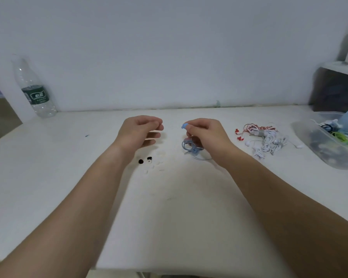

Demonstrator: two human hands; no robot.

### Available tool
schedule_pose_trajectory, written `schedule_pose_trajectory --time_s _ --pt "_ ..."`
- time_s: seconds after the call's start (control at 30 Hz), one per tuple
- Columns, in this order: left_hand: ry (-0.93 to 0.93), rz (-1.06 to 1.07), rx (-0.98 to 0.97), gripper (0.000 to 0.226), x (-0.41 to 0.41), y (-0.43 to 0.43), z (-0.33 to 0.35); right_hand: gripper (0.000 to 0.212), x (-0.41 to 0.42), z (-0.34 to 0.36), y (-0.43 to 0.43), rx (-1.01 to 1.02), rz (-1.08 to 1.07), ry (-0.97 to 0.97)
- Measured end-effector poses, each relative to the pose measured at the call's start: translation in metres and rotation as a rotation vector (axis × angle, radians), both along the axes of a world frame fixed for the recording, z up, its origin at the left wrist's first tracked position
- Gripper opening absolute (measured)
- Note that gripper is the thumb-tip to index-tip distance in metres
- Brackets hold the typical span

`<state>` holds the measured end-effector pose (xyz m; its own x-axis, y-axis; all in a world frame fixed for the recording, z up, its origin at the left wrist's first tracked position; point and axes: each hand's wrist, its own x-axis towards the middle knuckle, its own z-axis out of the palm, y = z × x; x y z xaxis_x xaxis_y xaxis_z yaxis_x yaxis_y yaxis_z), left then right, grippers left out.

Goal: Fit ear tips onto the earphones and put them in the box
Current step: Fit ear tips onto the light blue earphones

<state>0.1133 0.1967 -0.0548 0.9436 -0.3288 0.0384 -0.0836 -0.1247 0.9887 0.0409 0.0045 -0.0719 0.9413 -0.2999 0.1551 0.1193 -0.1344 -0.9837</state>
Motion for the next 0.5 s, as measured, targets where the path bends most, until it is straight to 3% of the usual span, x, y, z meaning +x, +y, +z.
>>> schedule_pose_trajectory --time_s 0.1,0.27,0.5 --pt "-0.163 0.078 0.193 0.011 0.014 0.014 -0.006 0.011 0.006 -0.006 0.003 0.092 -0.011 0.043" --pt "-0.296 -0.046 0.529 0.013 0.019 0.029 -0.017 0.012 0.01 -0.018 0.002 0.177 0.005 0.038" --pt "-0.258 -0.143 0.639 0.006 0.013 0.016 -0.023 0.015 0.009 -0.023 0.0 0.139 0.009 0.02"
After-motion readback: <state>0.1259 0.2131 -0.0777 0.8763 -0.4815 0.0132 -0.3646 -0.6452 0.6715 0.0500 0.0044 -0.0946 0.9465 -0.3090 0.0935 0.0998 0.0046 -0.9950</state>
